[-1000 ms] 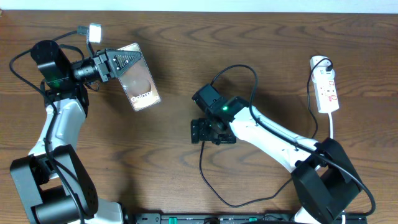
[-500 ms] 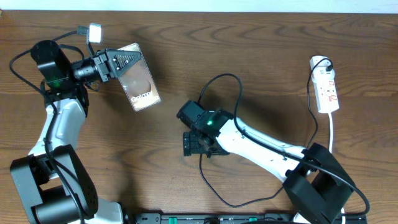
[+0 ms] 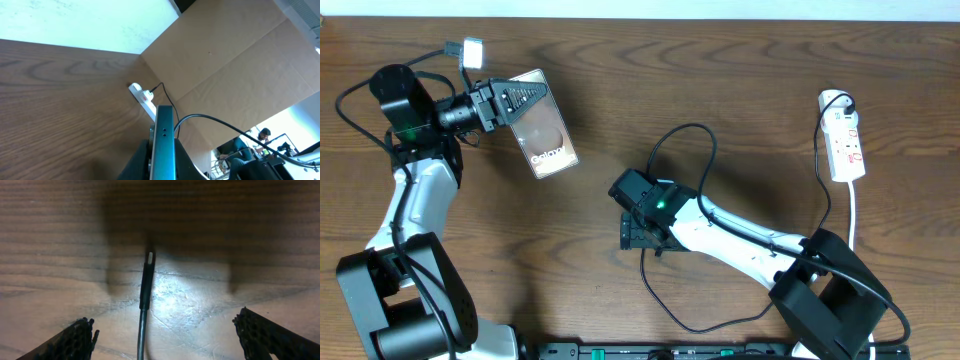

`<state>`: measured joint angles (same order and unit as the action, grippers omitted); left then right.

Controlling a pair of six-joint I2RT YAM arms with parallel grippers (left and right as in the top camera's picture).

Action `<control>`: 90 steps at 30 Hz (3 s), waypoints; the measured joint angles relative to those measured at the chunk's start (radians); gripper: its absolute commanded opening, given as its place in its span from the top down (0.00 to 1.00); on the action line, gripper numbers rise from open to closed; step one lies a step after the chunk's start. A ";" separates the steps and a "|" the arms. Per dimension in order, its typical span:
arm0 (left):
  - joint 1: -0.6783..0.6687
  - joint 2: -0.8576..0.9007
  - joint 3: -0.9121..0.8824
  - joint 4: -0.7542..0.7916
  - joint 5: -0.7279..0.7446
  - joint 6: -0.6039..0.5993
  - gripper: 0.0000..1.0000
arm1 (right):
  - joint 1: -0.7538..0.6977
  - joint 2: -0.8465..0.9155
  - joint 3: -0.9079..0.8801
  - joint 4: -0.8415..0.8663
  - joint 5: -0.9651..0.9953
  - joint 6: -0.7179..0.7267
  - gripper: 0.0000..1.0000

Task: Plug charger to phone and switch on socket
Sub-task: 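Lower the right gripper onto the black cable's USB-C end and grasp it, then lift the cable end with the right gripper toward the phone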

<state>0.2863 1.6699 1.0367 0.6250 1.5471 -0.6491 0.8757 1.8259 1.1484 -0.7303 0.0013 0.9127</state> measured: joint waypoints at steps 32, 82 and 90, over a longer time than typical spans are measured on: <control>0.000 0.000 0.000 -0.042 0.000 0.003 0.93 | -0.034 0.039 -0.039 0.074 -0.032 0.053 0.72; 0.000 0.000 0.000 -0.042 0.000 0.011 0.93 | -0.081 0.044 -0.039 0.093 -0.074 0.086 0.99; 0.000 0.000 0.000 -0.042 0.000 0.018 0.93 | -0.172 0.057 -0.039 0.153 -0.287 -0.073 0.99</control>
<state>0.2863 1.6699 1.0367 0.5831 1.5471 -0.6308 0.7033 1.8832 1.1091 -0.5774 -0.2859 0.8394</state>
